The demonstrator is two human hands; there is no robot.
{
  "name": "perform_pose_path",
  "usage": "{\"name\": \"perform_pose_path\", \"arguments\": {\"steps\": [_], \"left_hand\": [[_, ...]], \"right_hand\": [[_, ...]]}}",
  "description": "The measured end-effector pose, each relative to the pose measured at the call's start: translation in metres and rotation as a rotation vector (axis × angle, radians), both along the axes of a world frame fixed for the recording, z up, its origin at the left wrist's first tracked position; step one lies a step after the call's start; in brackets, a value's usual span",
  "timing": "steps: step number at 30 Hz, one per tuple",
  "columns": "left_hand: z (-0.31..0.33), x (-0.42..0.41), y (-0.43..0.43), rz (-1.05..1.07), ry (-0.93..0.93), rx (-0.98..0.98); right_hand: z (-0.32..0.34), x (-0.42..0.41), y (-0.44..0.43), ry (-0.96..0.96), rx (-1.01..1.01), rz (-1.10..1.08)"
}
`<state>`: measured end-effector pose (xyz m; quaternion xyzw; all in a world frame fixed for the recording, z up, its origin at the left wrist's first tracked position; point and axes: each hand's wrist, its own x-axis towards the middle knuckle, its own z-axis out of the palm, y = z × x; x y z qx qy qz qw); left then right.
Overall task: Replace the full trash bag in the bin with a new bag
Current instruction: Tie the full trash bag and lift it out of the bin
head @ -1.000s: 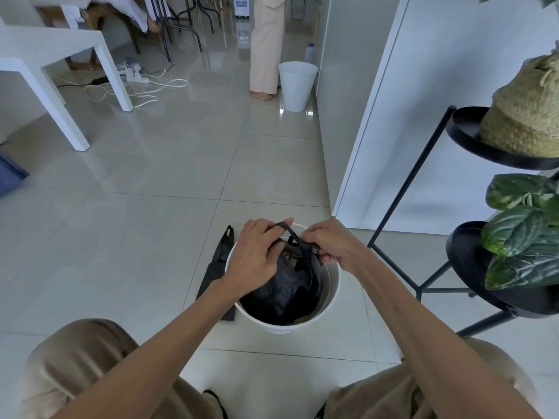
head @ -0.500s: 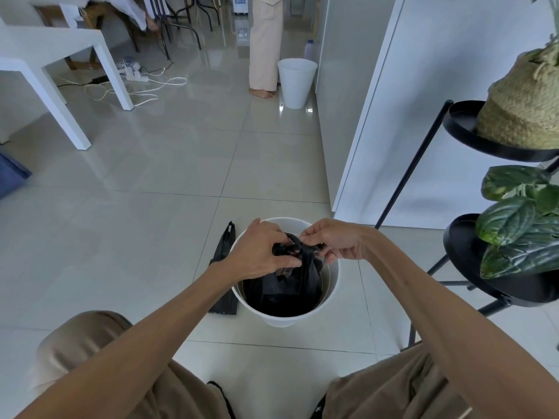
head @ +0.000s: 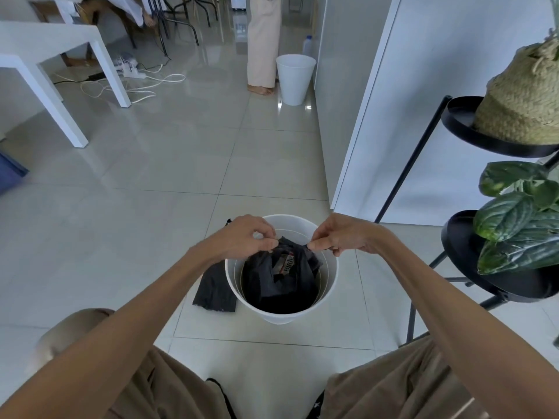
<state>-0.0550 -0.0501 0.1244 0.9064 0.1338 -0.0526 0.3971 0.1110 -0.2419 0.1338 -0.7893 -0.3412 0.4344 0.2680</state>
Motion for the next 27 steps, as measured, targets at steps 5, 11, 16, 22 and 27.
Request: {"name": "perform_pose_path", "arguments": {"steps": [5, 11, 16, 22, 27], "left_hand": [[-0.002, -0.005, -0.009, 0.381, -0.239, -0.717], [-0.013, 0.009, -0.019, 0.688, -0.326, -1.189], [-0.013, 0.013, -0.014, 0.830, -0.475, -1.622], [-0.013, 0.023, -0.006, 0.865, -0.587, -1.813], [-0.044, 0.022, 0.006, 0.735, -0.452, -0.614]], "right_hand": [[-0.017, -0.015, 0.000, 0.341, 0.413, -0.328], [-0.015, -0.033, 0.021, 0.797, 0.814, -0.698], [-0.013, -0.026, 0.023, 1.158, 1.034, -0.971], [-0.031, -0.022, 0.035, 1.222, 1.033, -1.154], [-0.056, -0.004, 0.028, 0.660, 0.759, -1.012]]}}
